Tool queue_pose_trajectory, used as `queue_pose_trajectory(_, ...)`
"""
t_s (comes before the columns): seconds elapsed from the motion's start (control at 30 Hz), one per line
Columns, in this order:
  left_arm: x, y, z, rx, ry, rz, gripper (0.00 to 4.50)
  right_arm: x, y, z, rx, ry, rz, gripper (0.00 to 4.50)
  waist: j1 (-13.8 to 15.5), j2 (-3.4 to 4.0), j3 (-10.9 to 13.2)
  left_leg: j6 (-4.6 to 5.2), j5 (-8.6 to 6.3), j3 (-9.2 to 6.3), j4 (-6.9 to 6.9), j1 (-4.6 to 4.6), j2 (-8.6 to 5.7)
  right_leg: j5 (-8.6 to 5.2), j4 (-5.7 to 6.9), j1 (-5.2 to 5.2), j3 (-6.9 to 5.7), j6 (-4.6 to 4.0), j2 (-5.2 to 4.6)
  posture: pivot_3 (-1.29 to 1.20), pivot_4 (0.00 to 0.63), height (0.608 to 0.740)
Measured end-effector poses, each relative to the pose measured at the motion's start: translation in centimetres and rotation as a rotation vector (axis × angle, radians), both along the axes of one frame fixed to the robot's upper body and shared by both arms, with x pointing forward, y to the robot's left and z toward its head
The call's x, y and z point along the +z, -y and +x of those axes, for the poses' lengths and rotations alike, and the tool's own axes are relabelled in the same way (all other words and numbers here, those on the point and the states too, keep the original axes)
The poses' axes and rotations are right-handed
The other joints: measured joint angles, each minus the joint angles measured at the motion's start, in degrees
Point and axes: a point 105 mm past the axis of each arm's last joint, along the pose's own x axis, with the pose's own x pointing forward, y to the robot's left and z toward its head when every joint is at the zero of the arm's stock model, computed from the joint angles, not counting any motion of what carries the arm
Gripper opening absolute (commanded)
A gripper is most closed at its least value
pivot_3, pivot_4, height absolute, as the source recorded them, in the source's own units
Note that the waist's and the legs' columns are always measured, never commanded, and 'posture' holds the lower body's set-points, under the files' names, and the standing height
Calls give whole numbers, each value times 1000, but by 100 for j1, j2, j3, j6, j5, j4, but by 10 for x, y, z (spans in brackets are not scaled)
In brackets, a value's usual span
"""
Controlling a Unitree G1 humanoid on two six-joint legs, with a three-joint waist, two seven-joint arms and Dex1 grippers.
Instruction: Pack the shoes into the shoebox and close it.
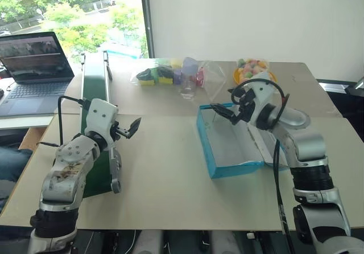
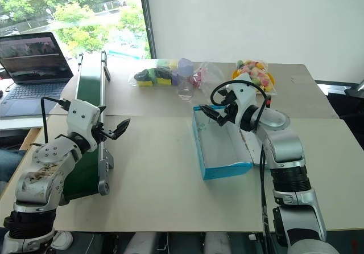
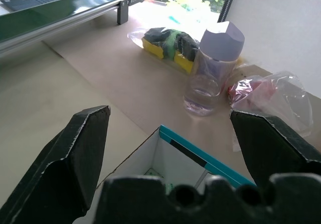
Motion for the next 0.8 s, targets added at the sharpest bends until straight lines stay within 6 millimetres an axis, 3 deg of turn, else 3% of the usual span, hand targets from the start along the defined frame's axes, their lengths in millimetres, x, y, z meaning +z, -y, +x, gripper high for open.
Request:
queue_pose_trajectory(0.27,-9,-4,8,150,-41,-74,4475,-14,-9,-3,23,-48,14,4500,2,0,0,18,11,2,0,-10,-1,3,2,-9,2,5,1,0,150,740)
queue_pose_trajectory(0.43,-9,-32,8,348,-36,-148,4475,-16,-20,-6,61,-78,64,4500,-10,0,0,25,15,2,0,-9,5,5,4,-15,5,5,10,0,150,740)
queue_pose_trajectory(0.8,-12,-43,-4,429,-19,-148,4475,-6,-34,-1,97,-70,101,4500,20,0,0,9,6,8,0,-11,5,8,3,-19,10,0,10,0,150,740)
